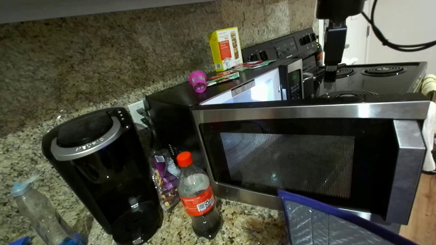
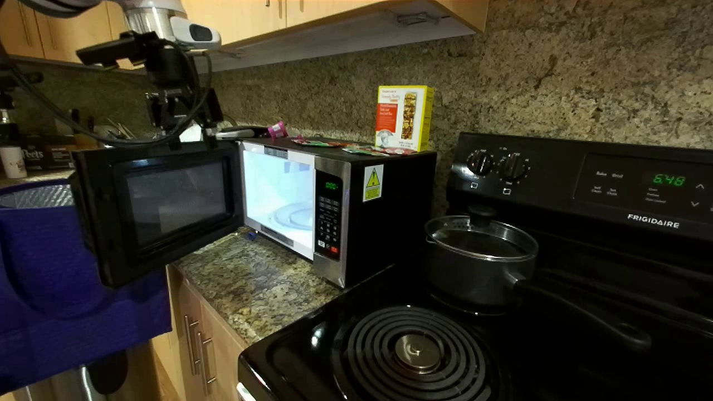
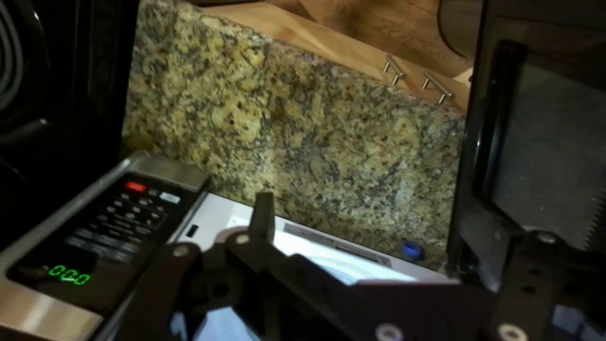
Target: Open the coffee maker and place the bottle inside the blue bag
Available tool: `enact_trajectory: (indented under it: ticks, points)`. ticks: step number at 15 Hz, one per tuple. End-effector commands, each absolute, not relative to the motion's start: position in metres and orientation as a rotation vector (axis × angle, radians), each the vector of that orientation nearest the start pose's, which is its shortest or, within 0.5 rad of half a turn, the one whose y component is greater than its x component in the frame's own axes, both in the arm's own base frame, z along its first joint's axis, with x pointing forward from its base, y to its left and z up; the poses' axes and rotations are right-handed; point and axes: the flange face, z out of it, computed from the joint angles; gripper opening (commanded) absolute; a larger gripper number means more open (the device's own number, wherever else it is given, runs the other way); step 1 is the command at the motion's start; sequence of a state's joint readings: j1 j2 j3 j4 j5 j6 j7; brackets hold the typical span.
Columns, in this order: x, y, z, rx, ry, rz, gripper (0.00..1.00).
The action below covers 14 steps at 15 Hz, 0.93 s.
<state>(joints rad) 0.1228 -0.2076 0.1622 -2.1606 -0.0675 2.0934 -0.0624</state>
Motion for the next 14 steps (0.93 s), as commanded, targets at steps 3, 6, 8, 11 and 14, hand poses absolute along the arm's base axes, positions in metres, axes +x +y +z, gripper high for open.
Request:
enact_trajectory:
  ticks: [3,6,8,11,14]
  points:
    - [0.529,0.244,0.533,-3.101,-1.059,-0.279,1.00]
    - [0.537,0.326,0.536,-2.992,-1.285,-0.386,1.00]
    - [0.538,0.376,0.529,-2.903,-1.428,-0.423,1.00]
    - [0.541,0.427,0.512,-2.767,-1.640,-0.454,1.00]
    - [0.532,0.429,0.505,-2.794,-1.576,-0.424,1.00]
